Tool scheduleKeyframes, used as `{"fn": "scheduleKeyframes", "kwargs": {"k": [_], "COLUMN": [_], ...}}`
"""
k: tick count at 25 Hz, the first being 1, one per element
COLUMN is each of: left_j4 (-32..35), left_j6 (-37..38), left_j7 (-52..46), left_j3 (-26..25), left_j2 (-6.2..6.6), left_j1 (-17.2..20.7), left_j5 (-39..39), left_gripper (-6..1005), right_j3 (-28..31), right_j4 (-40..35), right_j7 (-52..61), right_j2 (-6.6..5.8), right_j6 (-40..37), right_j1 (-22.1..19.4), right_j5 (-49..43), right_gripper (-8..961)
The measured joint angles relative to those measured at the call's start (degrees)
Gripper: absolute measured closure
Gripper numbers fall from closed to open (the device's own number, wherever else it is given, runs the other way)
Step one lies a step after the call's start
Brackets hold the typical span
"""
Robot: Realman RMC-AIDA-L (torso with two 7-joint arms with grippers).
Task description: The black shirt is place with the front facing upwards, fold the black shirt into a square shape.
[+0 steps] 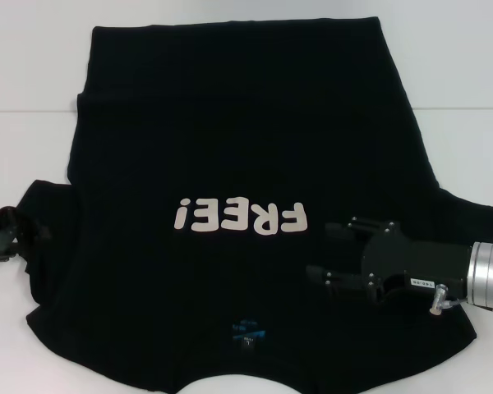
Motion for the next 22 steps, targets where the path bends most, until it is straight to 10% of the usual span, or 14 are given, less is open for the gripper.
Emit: {"fn": "scheduleKeyframes", "kwargs": {"k": [10,22], "left_j4": [0.68,0.7], "left_j6": [-0.04,5.58], "left_j7": [-0.14,-1.21], "left_j3": [1.38,-5.38], "left_j2": [-0.03,2.11], "left_j1": [-0.2,1.27], "left_j5": [0.11,-0.43], "left_gripper": [880,880], "right_j3": [-0.04,-0.05], "right_j4": [-0.07,-0.13], "right_j7": [0.0,0.0], "right_j2": [0.0,0.0], "right_j6": [-0.04,-0.04], "right_j1": [0.0,-0.09], "right_j5": [0.0,0.0], "right_gripper": [146,146]}}
